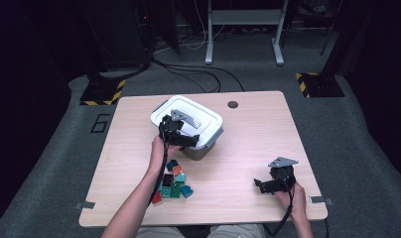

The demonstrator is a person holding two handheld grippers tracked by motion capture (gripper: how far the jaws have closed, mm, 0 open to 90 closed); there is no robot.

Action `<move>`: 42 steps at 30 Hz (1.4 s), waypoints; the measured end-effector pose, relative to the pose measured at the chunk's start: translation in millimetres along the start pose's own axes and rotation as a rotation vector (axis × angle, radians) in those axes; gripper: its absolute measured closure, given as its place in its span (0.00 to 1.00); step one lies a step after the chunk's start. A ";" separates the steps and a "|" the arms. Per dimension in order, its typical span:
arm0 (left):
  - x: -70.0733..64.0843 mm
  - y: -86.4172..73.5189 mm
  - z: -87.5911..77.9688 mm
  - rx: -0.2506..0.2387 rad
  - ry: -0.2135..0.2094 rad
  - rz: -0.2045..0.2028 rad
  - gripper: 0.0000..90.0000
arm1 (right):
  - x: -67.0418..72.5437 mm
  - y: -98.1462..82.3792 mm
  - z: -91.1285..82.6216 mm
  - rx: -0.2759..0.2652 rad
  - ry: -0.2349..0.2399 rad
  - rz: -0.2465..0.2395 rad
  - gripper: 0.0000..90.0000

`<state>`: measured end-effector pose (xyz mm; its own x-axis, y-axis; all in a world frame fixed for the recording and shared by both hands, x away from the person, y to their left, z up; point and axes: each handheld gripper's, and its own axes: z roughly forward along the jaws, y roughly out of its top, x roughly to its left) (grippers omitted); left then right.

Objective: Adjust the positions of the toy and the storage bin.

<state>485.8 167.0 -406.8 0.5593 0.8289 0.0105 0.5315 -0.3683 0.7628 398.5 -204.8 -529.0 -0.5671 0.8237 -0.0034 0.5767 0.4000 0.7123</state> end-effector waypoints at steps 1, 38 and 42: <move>0.0 0.0 0.0 0.000 0.000 0.000 0.03 | 0.0 0.0 0.0 0.000 0.000 0.000 0.00; -60.4 5.0 8.1 -0.026 -0.052 0.042 0.04 | 0.2 -0.1 -0.3 0.002 0.000 -0.001 0.00; -66.8 6.3 9.2 -0.025 -0.062 0.050 0.04 | 0.3 -0.1 -0.3 0.000 0.000 0.000 0.00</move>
<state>457.6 105.5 -408.6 0.6238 0.7815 0.0095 0.4864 -0.3977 0.7780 398.1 -204.7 -528.9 -0.5672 0.8236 -0.0031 0.5766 0.3998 0.7126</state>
